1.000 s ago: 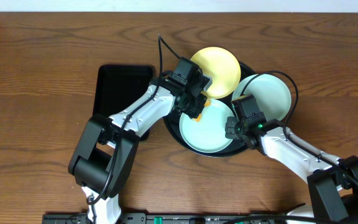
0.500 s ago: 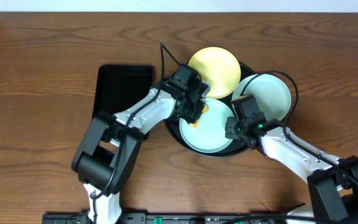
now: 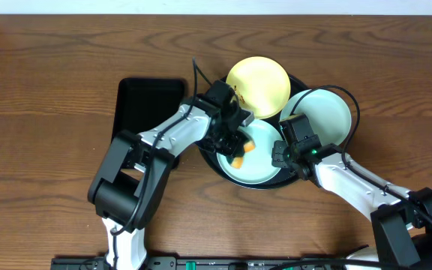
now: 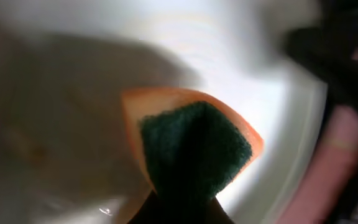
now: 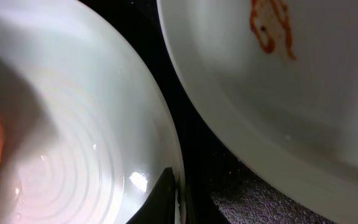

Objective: Clean dirty plates on tray and stack at the side

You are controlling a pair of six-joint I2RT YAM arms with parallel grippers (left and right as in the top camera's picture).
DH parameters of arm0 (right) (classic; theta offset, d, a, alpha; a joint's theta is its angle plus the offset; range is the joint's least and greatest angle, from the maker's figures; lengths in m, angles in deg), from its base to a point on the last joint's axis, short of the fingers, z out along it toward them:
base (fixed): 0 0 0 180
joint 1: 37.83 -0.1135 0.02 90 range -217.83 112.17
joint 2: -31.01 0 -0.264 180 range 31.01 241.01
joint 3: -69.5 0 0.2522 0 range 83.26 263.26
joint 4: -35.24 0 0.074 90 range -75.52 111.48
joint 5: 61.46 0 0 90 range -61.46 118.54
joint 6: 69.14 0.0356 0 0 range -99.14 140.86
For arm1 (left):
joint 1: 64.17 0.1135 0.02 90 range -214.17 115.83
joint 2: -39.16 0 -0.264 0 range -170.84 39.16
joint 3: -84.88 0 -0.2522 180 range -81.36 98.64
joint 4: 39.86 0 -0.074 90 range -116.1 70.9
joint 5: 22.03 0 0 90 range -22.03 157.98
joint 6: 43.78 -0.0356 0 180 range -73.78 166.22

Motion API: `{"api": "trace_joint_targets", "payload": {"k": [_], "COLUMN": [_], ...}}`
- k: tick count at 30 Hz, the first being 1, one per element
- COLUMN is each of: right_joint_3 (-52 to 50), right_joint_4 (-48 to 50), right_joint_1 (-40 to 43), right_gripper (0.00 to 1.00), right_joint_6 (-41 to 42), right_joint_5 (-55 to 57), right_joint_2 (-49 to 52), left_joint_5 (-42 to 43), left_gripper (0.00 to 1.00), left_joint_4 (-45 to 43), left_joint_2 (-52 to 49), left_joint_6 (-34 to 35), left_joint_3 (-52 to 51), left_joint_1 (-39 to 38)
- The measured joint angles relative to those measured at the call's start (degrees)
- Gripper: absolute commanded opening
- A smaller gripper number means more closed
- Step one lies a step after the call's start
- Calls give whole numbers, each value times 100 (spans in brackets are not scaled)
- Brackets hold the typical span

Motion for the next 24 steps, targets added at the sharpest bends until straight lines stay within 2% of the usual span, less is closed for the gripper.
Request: {"api": "trace_joint_targets", "payload": {"k": [5, 10, 15, 21, 24], "right_joint_3": [0, 0, 0, -2, -2], "right_joint_4": [-2, -2, -22, -46, -55], "right_joint_1": [0, 0, -2, -2, -2], "right_gripper": [4, 7, 12, 15, 11], "right_joint_6": [0, 0, -20, -28, -42], "right_joint_5": [2, 0, -26, -42, -44], "right_joint_2": [0, 0, 24, 24, 24], "left_joint_5": [946, 1019, -258, -2529, -3259], "left_gripper": [8, 8, 7, 8, 8], "left_joint_4": [17, 125, 896, 1272, 1231], "left_joint_2": [621, 1950, 2736, 2481, 2251], "left_joint_6": [0, -2, 15, 605, 907], "left_joint_3": [26, 247, 393, 192, -37], "left_joint_1": [385, 911, 1244, 1403, 1517]}}
